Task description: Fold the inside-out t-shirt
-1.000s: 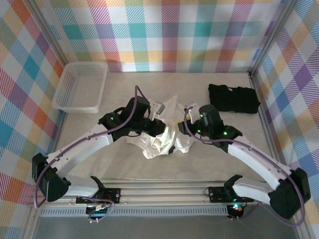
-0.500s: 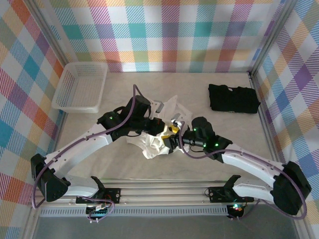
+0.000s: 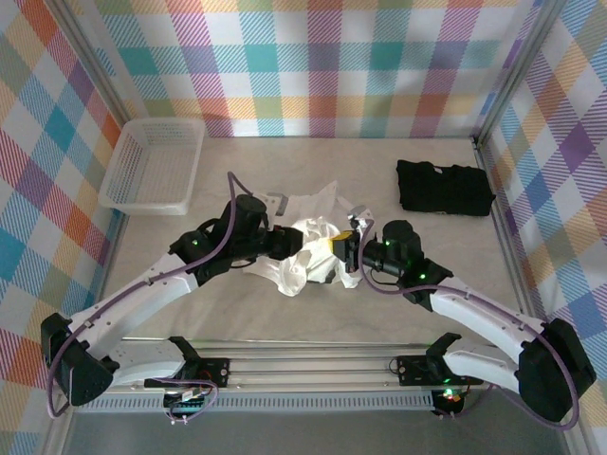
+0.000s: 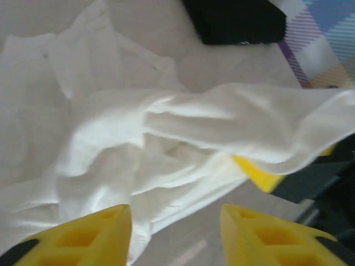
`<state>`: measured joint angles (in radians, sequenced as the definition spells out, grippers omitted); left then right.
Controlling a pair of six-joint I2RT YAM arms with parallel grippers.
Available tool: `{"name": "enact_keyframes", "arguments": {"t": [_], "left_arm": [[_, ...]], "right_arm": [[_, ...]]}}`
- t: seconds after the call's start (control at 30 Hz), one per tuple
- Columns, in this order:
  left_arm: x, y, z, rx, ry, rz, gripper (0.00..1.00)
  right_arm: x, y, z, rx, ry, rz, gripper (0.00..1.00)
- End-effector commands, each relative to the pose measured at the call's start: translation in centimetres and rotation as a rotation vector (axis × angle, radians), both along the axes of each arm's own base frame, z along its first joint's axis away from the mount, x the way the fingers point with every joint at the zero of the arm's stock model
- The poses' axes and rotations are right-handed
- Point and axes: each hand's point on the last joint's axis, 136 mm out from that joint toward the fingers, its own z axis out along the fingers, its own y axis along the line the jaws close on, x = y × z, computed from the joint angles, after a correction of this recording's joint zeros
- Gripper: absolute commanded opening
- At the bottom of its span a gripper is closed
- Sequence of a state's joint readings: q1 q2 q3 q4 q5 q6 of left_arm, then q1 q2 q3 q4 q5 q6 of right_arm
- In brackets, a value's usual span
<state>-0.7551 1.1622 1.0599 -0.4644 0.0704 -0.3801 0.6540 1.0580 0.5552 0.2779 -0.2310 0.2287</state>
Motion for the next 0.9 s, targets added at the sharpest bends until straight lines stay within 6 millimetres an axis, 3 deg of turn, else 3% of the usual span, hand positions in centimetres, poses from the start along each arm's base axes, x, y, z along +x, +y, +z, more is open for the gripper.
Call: {"name": "enact_keyframes", "arguments": {"t": [0.0,0.2,0.53,0.6,0.7,0.8,0.87], "left_arm": [[0.9,0.6,-0.1,-0.026,-0.023,0.051,0.50],[2.2,-1.8,-2.9,0.003,0.058,0.010,0.54],[7.4,-3.7,-7.4,0.130,0.081,0.063,0.56],[8.2,-4.3,-8.2,0.125,0.098,0.066,0.48],[8.9,-4.7,-8.5,0.095,0.115,0.058,0.23],[9.1,-4.8,-6.2,-0.037,0.072,0.025,0.02],[8.6,-4.5,-4.5,-0.127,0.045,-0.017,0.00]], "right_arm": [[-0.8,0.4,1.8,0.106,0.005,0.058,0.00],[-0.7,0.4,1.3,0.102,0.014,0.060,0.00],[-0.9,0.4,0.9,0.099,0.016,0.063,0.00],[-0.9,0.3,0.7,0.093,0.016,0.060,0.00],[-0.8,-0.4,0.3,0.069,0.009,0.031,0.00],[-0.6,-1.3,-0.2,0.043,0.002,-0.012,0.00],[-0.6,-1.8,-0.4,0.033,-0.002,-0.027,0.00]]}}
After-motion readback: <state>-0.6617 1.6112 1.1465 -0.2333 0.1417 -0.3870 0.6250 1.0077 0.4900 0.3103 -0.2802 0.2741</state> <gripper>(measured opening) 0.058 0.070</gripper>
